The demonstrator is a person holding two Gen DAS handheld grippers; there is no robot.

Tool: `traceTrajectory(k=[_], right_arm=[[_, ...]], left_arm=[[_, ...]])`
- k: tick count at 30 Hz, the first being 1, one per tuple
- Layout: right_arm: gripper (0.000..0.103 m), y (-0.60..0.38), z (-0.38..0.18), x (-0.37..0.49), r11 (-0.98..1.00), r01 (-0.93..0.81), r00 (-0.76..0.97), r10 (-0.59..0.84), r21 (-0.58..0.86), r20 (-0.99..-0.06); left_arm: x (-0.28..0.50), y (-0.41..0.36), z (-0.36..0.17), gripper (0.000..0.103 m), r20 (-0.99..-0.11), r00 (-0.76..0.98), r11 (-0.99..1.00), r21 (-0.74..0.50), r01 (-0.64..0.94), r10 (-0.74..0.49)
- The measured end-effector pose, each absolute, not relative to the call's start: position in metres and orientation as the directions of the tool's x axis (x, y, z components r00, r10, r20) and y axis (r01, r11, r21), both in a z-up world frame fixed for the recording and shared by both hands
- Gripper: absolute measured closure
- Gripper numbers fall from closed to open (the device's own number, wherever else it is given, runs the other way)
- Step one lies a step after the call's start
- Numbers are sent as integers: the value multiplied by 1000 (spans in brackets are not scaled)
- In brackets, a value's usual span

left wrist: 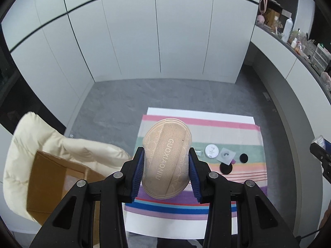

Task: Organize objects
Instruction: 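Lift the beige puff with the left tool while the right tool lifts the clear case, then carry the beige puff and clear case over the cardboard box with both tools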

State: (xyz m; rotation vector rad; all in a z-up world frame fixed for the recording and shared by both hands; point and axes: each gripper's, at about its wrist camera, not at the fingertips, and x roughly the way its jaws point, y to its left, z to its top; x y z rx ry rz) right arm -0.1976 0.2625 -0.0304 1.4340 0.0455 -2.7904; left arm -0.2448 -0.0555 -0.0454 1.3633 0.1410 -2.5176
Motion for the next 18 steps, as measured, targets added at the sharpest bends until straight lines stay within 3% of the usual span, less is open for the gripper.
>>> traceTrajectory(k=[10,18], right_arm=[[42,259,-4,-171,-1000,30,-597,-14,-5,-802],[42,252,1,-155,-999,35,-602,-11,-14,-799]], left_arm=[[-206,-54,6,62,-791,-563,-951,74,300,-239],[-181,-57,15,62,-786,-574,-951,55,305,-229]])
